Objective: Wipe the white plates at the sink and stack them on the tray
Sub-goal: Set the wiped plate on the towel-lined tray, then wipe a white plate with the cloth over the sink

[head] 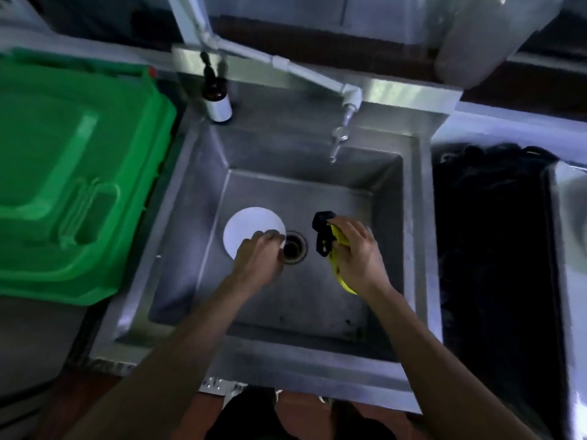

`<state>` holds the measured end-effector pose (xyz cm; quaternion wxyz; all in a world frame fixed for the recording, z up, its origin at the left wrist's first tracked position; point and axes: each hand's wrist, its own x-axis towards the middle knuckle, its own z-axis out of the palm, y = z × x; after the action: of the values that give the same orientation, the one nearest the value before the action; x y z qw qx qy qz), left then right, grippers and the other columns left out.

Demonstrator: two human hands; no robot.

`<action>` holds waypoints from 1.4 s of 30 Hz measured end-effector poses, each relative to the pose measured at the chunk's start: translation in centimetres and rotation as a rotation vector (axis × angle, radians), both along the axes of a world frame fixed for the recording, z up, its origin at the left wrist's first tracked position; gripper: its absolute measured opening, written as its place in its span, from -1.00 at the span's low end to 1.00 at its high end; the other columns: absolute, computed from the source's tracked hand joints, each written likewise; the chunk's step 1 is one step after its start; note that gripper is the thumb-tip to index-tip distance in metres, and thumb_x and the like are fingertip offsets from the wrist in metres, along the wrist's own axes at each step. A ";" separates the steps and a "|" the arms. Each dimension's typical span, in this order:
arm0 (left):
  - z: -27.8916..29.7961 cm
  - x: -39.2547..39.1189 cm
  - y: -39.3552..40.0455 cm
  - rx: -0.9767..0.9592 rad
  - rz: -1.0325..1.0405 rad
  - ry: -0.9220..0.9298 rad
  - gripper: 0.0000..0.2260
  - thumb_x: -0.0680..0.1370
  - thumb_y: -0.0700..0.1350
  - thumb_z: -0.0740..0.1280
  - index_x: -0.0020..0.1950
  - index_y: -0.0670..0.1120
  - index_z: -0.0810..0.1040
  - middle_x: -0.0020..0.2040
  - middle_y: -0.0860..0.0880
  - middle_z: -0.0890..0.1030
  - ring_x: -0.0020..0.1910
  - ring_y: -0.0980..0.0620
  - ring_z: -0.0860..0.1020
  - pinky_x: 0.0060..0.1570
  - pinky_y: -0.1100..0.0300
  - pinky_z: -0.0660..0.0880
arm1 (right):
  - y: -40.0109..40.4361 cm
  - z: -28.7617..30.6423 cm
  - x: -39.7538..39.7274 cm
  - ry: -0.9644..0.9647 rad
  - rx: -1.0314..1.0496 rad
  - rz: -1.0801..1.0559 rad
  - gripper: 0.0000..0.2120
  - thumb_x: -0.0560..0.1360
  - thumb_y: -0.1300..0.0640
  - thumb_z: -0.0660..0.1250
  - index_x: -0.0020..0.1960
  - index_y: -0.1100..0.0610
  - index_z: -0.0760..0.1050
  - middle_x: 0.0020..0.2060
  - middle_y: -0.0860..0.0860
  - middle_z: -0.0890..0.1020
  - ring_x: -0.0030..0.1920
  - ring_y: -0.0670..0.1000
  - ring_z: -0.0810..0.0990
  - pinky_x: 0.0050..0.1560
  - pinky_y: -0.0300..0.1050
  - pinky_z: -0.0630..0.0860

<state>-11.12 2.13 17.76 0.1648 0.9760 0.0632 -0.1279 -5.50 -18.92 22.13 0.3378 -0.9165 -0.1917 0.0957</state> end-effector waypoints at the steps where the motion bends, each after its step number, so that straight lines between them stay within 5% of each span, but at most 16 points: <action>1: -1.0 -0.8 1.5 -0.042 0.060 0.010 -0.66 0.58 -0.15 0.29 0.35 -0.10 0.56 0.33 -0.08 0.57 0.23 -0.20 0.53 0.09 -0.10 0.55 | 1.4 -0.6 -0.2 0.005 0.001 0.014 -0.52 0.46 0.38 0.33 0.36 0.13 0.51 0.31 0.09 0.55 0.22 0.26 0.50 0.21 0.25 0.48; 7: -5.9 -3.8 8.3 -0.185 0.309 0.051 -0.58 0.64 -0.09 0.28 0.51 -0.07 0.44 0.45 -0.07 0.51 0.39 -0.13 0.48 0.34 -0.03 0.44 | 8.2 -3.7 -0.3 0.080 -0.003 0.124 -0.56 0.49 0.35 0.31 0.34 0.11 0.53 0.33 0.07 0.55 0.25 0.25 0.50 0.22 0.26 0.48; 18: -14.9 -0.8 12.6 -0.325 0.690 0.178 -0.58 0.66 -0.07 0.24 0.54 -0.05 0.40 0.44 -0.09 0.52 0.40 -0.11 0.49 0.38 -0.09 0.44 | 13.0 -13.3 3.2 0.252 0.005 0.238 -0.57 0.41 0.29 0.19 0.23 0.08 0.56 0.21 0.05 0.60 0.18 0.26 0.52 0.13 0.25 0.54; 32: -25.4 1.8 12.8 -0.475 1.038 0.073 -0.81 0.49 -0.28 0.31 0.09 -0.23 0.56 0.03 -0.13 0.66 0.06 -0.13 0.59 -0.05 0.12 0.44 | 14.5 -20.6 6.5 0.262 0.051 0.243 -0.57 0.37 0.28 0.23 0.21 0.09 0.58 0.20 0.00 0.59 0.21 0.20 0.49 0.18 0.18 0.51; 38: -26.3 2.6 13.0 -0.405 1.154 -0.007 -0.81 0.46 -0.24 0.36 0.05 -0.19 0.67 -0.06 -0.13 0.72 -0.03 -0.12 0.66 -0.10 0.18 0.50 | 14.4 -20.9 7.1 0.204 0.131 0.275 -0.59 0.33 0.30 0.19 0.07 -0.08 0.48 0.00 -0.58 0.44 0.00 -0.09 0.45 0.00 -0.04 0.56; 40: -26.3 2.8 12.8 -0.383 1.180 -0.032 -0.79 0.46 -0.19 0.42 0.08 -0.16 0.67 -0.04 -0.10 0.72 -0.04 -0.09 0.66 -0.12 0.23 0.46 | 14.2 -21.0 7.2 0.190 0.126 0.277 -0.55 0.34 0.29 0.19 0.12 -0.13 0.45 0.02 -0.61 0.42 0.01 -0.17 0.42 0.05 -0.13 0.48; 42: -26.2 3.0 12.5 -0.372 1.191 -0.041 -0.78 0.44 -0.16 0.47 0.07 -0.15 0.65 -0.04 -0.09 0.72 -0.06 -0.08 0.66 -0.14 0.19 0.48 | 14.0 -21.2 7.2 0.231 0.096 0.257 -0.54 0.36 0.25 0.19 0.16 -0.16 0.44 0.01 -0.52 0.45 0.12 -0.03 0.47 0.15 -0.02 0.50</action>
<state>-8.09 14.62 -8.48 0.3763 0.7305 0.5699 -0.0042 1.68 -4.92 0.95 0.3862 -0.8501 -0.2715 0.2333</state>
